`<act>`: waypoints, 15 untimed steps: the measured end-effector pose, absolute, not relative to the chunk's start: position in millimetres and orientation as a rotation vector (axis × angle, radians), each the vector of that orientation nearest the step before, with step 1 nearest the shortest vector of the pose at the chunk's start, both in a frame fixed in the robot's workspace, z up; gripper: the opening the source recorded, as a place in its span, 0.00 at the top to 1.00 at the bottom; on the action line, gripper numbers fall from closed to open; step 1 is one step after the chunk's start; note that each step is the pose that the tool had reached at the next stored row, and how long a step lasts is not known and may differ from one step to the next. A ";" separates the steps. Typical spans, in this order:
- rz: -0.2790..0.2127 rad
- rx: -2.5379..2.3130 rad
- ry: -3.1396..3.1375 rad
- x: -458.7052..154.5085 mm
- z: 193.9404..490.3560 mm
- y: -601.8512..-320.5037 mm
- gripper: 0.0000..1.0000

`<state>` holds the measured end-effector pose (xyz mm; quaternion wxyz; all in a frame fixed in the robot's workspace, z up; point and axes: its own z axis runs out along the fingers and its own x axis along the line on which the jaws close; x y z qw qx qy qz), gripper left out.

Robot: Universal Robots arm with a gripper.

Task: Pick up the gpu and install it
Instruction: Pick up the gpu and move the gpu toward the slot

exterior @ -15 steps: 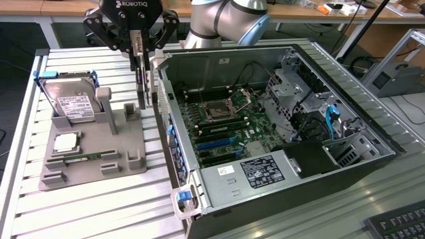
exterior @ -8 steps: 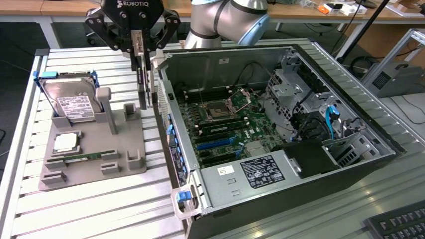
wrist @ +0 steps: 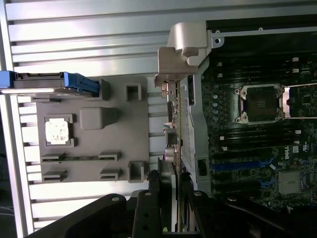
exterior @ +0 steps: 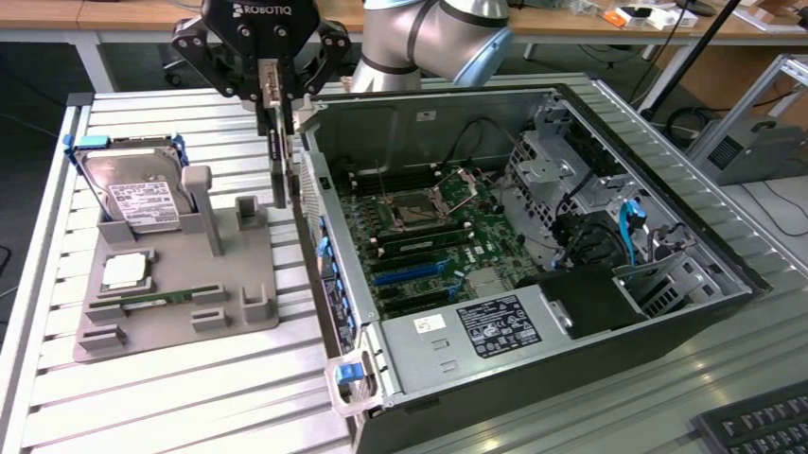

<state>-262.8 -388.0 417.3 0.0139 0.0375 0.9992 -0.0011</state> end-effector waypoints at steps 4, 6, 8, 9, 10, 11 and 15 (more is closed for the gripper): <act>-0.004 0.117 3.111 -262.0 417.2 -388.0 0.73; -0.004 0.117 3.111 -261.5 417.2 -388.0 0.73; -0.004 0.117 3.111 -261.1 417.1 -388.0 0.73; -0.004 0.117 3.111 -260.9 417.1 -388.0 0.73; -0.005 0.117 3.111 -260.6 417.1 -388.0 0.73; -0.005 0.117 3.111 -260.4 417.1 -388.0 0.73; -0.005 0.117 3.111 -259.4 417.0 -388.0 0.73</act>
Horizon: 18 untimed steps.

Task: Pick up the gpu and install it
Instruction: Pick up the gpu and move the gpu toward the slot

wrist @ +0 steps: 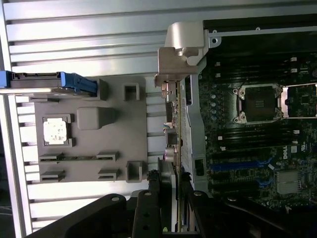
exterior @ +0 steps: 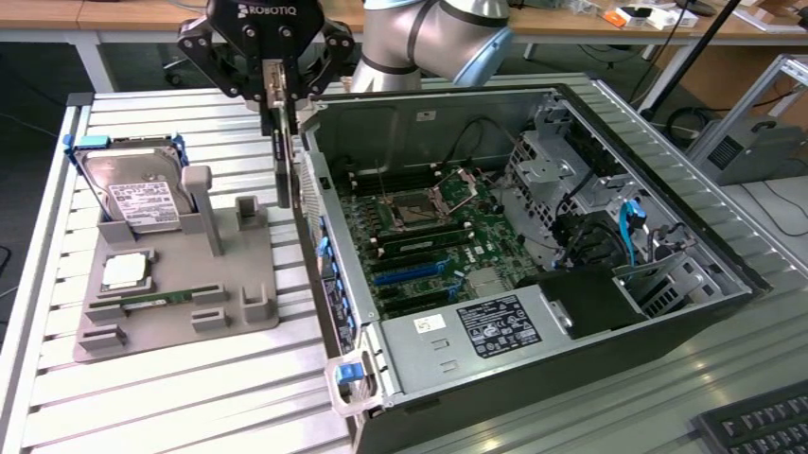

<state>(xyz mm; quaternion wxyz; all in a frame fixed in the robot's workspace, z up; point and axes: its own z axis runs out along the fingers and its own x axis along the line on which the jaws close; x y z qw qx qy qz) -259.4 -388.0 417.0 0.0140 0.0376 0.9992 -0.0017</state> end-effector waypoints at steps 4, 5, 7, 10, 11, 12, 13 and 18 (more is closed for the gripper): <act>-0.006 0.117 3.111 -258.4 416.9 -388.0 0.73; -0.006 0.117 3.111 -258.1 416.9 -388.0 0.73; -0.007 0.117 3.111 -257.7 416.8 -388.0 0.73; -0.007 0.117 3.111 -257.2 416.8 -388.0 0.73; -0.007 0.117 3.111 -257.1 416.8 -388.0 0.73; -0.007 0.117 3.111 -256.8 416.8 -388.0 0.73; -0.008 0.117 3.111 -256.7 416.7 -388.0 0.73; -0.008 0.117 3.111 -255.7 416.7 -388.0 0.73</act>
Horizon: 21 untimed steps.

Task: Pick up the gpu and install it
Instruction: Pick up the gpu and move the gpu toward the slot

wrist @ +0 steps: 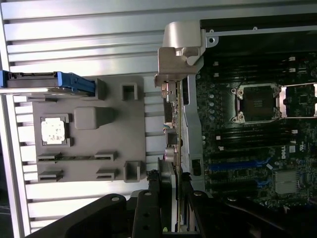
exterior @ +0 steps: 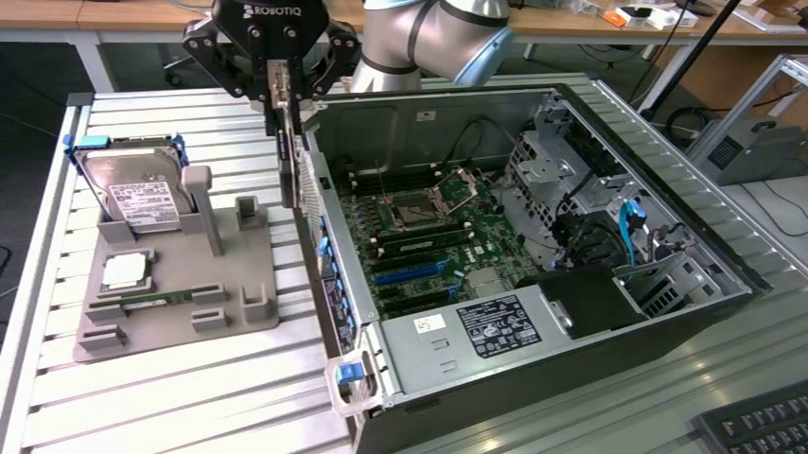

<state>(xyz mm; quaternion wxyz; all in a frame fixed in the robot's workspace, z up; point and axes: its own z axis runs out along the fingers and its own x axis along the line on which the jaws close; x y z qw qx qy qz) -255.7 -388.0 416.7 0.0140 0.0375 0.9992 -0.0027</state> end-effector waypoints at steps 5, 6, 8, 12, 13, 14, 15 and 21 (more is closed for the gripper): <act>-0.009 0.117 3.111 -254.6 416.6 -388.0 0.73; -0.010 0.117 3.111 -254.4 416.6 -388.0 0.73; -0.010 0.117 3.111 -253.5 416.5 -388.0 0.73; -0.011 0.117 3.111 -252.8 416.5 -388.0 0.73; -0.011 0.117 3.111 -252.7 416.4 -388.0 0.73; -0.011 0.117 3.111 -252.6 416.4 -388.0 0.73; -0.011 0.117 3.111 -252.3 416.4 -388.0 0.73; -0.012 0.117 3.111 -250.8 416.3 -388.0 0.73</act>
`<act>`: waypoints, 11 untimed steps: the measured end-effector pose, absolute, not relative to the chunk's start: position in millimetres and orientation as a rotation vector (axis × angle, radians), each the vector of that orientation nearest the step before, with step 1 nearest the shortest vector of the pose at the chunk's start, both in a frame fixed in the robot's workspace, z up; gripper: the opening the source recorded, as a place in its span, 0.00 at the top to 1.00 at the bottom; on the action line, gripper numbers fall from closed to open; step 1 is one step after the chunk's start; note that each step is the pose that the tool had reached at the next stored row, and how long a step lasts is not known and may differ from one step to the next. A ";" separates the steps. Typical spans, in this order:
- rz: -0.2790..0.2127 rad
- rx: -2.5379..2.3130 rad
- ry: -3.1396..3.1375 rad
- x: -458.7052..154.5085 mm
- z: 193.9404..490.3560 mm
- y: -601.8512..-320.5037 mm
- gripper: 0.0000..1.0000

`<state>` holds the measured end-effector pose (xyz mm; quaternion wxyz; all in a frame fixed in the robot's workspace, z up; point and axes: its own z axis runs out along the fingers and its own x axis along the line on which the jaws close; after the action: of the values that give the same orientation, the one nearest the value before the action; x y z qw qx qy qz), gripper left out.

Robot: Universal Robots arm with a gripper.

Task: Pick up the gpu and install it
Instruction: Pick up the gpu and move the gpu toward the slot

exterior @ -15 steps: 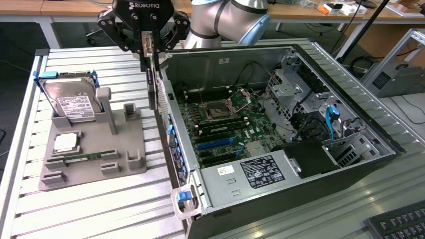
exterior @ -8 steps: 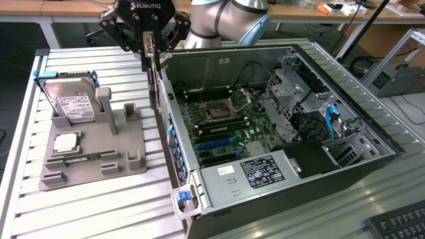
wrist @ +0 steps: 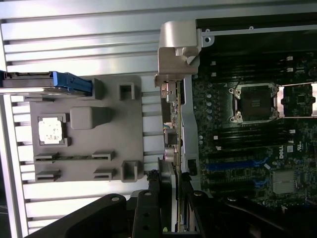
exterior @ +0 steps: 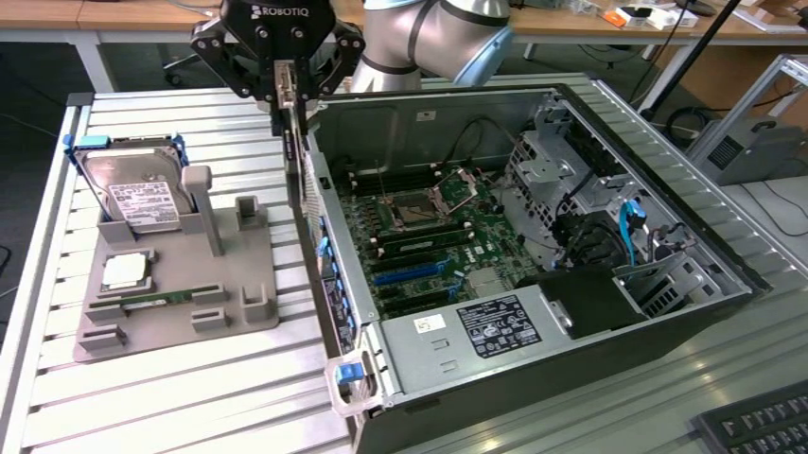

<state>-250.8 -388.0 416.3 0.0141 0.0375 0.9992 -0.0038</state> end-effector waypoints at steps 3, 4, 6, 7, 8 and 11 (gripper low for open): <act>-0.012 0.117 3.111 -249.6 416.2 -388.0 0.73; -0.013 0.117 3.111 -249.1 416.2 -388.0 0.73; -0.013 0.117 3.111 -248.0 416.1 -388.0 0.73; -0.014 0.117 3.111 -247.4 416.1 -388.0 0.73; -0.014 0.117 3.111 -247.0 416.1 -388.0 0.73; -0.014 0.117 3.111 -246.3 416.1 -388.0 0.73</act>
<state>-246.3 -388.0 416.1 0.0141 0.0375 0.9992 -0.0045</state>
